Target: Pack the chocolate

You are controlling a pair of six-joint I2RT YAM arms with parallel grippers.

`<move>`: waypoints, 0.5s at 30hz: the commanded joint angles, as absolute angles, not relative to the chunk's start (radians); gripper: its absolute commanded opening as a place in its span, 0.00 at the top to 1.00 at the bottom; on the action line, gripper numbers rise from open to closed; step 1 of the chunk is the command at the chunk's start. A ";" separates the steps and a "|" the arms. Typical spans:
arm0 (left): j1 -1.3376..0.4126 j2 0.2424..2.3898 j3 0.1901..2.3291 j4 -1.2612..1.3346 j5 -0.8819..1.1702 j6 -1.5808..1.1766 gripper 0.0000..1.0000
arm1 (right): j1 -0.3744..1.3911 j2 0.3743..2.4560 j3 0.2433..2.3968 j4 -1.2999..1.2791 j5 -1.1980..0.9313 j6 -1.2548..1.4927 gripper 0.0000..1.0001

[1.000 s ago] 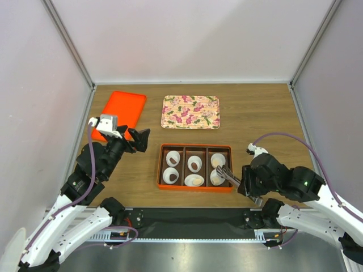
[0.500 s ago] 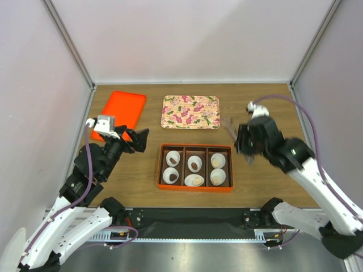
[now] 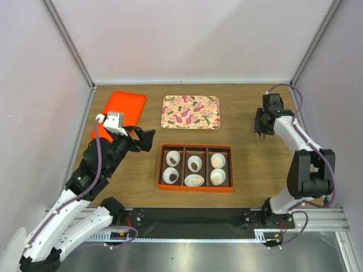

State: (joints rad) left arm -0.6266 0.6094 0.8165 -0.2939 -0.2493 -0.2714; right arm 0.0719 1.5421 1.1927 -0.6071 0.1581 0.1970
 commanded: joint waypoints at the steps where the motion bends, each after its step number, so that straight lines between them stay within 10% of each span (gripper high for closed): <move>1: -0.621 0.638 0.841 -0.259 -0.197 -0.308 0.00 | 0.008 1.581 1.129 -0.543 0.140 0.153 0.55; 15: -0.618 0.773 1.003 -0.345 -0.172 -0.337 0.00 | -0.132 1.592 0.988 -0.560 0.098 0.015 0.25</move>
